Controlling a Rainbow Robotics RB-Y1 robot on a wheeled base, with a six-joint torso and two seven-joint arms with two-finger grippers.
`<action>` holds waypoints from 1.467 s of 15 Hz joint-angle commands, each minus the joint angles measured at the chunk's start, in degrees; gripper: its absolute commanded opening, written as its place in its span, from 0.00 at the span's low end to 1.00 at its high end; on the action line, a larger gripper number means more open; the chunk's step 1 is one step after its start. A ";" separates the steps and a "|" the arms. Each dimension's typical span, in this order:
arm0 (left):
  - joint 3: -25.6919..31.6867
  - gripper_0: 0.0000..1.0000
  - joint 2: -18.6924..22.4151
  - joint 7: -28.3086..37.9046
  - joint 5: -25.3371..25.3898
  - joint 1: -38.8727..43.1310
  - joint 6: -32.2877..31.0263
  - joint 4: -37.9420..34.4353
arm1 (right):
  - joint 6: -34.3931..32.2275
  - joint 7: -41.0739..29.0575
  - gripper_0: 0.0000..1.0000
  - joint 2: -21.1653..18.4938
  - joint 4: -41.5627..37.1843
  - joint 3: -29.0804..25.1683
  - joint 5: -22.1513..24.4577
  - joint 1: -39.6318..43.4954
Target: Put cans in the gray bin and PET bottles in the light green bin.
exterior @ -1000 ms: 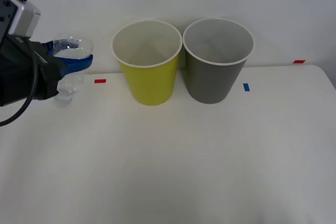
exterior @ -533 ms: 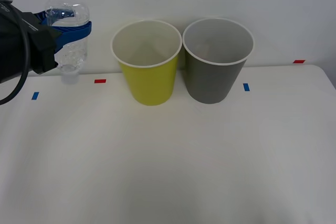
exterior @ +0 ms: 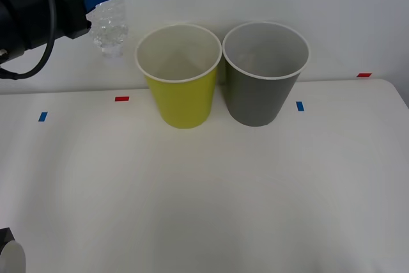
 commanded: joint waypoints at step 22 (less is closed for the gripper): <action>-28.47 0.00 3.74 3.96 -18.55 -1.61 -51.09 26.26 | 0.00 0.00 1.00 0.00 0.00 0.00 0.00 0.00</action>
